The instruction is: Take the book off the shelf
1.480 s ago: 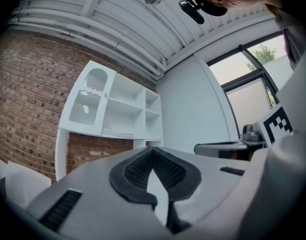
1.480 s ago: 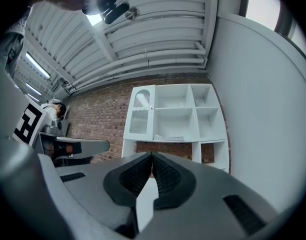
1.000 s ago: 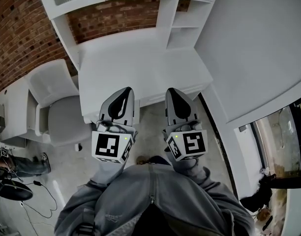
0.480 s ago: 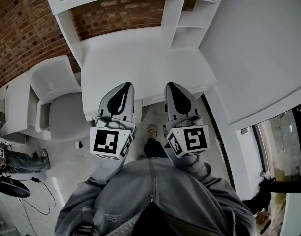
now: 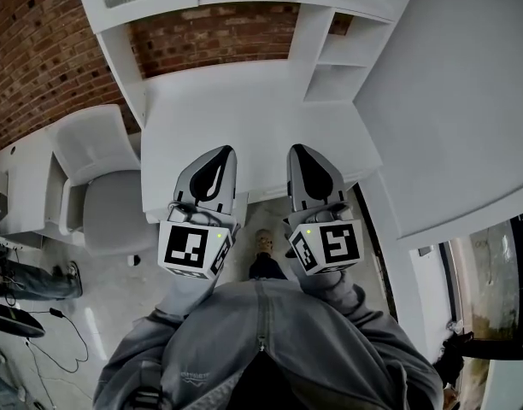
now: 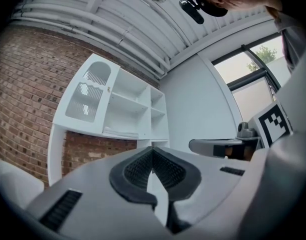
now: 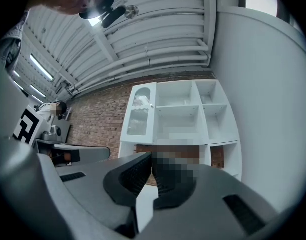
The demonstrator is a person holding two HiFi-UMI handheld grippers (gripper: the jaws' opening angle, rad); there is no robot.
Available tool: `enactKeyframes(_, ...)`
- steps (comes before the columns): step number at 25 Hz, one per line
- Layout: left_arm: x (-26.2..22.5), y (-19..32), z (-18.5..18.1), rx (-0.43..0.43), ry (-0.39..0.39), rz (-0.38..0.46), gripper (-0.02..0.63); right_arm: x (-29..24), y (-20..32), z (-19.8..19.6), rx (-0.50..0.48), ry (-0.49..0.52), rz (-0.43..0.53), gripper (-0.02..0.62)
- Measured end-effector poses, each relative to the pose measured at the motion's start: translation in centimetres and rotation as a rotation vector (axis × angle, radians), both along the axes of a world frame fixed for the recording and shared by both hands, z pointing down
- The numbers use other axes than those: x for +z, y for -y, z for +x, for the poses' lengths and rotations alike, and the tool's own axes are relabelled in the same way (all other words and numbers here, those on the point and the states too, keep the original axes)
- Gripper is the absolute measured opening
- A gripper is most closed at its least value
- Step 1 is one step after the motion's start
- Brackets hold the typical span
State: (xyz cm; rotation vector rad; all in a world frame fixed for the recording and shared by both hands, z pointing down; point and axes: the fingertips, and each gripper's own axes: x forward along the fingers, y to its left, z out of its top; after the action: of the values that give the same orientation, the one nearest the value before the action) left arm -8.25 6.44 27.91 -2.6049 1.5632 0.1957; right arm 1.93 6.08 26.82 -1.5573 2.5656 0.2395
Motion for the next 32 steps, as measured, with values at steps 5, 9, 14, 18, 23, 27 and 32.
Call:
enactKeyframes(5,0.0,4.5,0.6,-0.019,0.009,-0.003,0.003,0.1,5.0,0.4,-0.024,0.008,-0.004,0.028)
enactKeyframes(9,0.0,8.3,1.0,-0.039,0.015,0.0,0.003,0.1,9.0,0.5,-0.051,0.014,0.001,0.028)
enactKeyframes(14,-0.4,13.1,1.5,-0.079,0.016,-0.005,0.005,-0.2,14.1,0.9,-0.089,0.017,-0.004,0.028)
enactKeyframes(18,-0.6,16.6,2.0,-0.105,0.019,-0.011,0.005,-0.5,17.9,1.4,-0.115,0.02,-0.008,0.027)
enactKeyframes(23,-0.9,20.1,2.7,-0.138,0.031,-0.012,0.003,-0.4,22.0,1.9,-0.151,0.031,-0.017,0.027)
enactKeyframes(27,-1.4,22.5,2.8,-0.172,0.034,0.0,0.005,-0.7,24.9,1.6,-0.193,0.03,-0.007,0.028)
enactKeyframes(32,-1.4,24.6,2.6,-0.212,0.027,0.012,0.005,-0.6,27.1,1.0,-0.241,0.022,0.006,0.026)
